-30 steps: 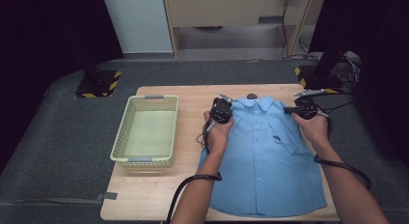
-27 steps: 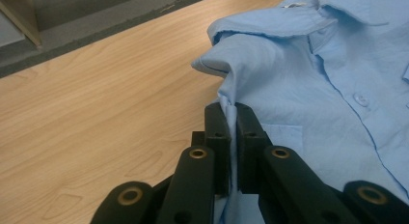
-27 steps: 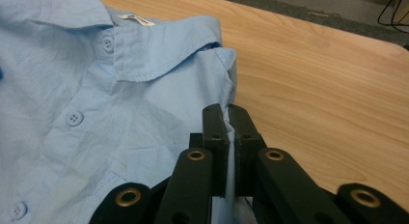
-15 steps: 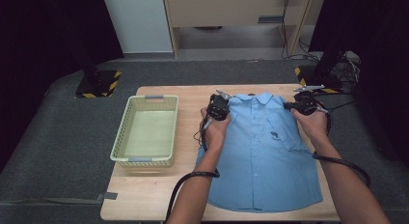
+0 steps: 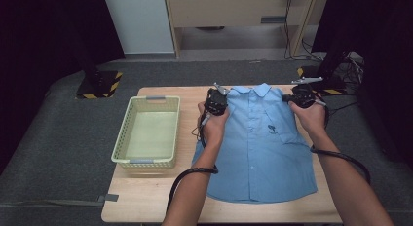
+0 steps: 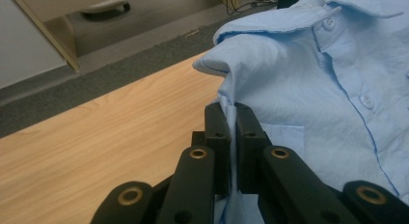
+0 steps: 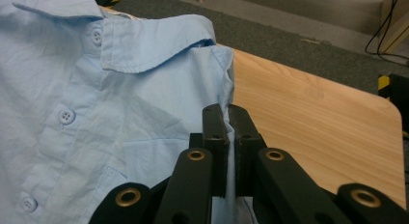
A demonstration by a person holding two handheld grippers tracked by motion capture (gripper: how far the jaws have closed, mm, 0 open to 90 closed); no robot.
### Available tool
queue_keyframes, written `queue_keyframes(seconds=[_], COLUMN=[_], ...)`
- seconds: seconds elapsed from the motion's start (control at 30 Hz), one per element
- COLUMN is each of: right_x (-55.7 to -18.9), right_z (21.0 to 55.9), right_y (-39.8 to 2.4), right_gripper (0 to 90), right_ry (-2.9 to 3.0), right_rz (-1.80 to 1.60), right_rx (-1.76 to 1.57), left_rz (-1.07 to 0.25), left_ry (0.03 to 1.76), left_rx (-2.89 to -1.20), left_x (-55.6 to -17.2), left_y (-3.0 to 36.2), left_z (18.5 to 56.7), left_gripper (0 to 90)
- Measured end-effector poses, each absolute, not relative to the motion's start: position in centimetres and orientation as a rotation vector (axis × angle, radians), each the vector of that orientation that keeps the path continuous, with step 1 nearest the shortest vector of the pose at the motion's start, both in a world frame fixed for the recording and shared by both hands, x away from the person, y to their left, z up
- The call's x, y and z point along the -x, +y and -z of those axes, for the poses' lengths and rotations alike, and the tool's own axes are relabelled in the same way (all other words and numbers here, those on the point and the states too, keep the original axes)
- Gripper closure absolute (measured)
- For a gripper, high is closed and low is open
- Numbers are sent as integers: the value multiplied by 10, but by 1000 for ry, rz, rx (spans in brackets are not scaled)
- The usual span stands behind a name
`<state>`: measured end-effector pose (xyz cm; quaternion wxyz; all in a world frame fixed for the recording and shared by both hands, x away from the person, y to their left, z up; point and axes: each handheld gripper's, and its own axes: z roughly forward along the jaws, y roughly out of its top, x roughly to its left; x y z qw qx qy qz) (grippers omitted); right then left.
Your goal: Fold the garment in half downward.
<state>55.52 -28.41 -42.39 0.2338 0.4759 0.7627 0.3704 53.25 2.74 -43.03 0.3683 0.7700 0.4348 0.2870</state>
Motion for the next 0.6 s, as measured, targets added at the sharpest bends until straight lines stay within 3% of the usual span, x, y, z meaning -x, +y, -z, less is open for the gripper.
queue_keyframes(seconds=[0.6], right_x=[-523], right_z=[417], right_y=[-289], right_gripper=[880], right_ry=[2021], right_rz=[-1065], right_rx=[-1270], left_rz=[-805], left_ry=[1044], left_rx=[-1959], left_x=[-502], left_y=[20], left_z=[427], left_gripper=[875])
